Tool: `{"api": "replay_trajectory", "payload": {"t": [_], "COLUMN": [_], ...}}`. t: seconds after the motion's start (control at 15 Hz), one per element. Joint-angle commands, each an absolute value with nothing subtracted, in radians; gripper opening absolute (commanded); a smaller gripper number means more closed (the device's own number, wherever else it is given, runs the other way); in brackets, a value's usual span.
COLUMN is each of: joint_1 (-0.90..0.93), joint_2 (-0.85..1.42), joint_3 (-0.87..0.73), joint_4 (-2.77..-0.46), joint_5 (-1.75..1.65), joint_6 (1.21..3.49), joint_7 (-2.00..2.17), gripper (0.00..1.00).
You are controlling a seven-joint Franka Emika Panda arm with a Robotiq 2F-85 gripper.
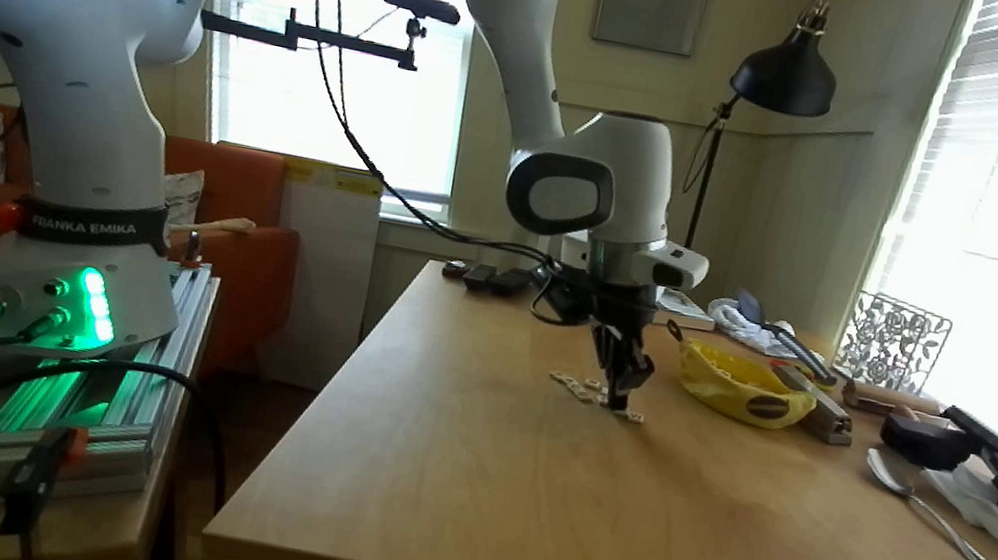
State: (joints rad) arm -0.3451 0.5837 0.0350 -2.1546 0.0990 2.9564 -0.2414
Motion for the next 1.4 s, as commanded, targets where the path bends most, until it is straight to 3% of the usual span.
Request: {"api": "replay_trajectory", "payload": {"t": [0.0, 1.33], "joint_1": [-0.338, -0.355], "joint_2": [0.629, 0.618], "joint_3": [0.017, 0.095], "joint_4": [-2.143, -2.147], "joint_5": [0.062, 0.074], "joint_6": [2.922, 2.868], "joint_7": [-0.247, -0.313], "gripper": [0.0, 0.0]}}
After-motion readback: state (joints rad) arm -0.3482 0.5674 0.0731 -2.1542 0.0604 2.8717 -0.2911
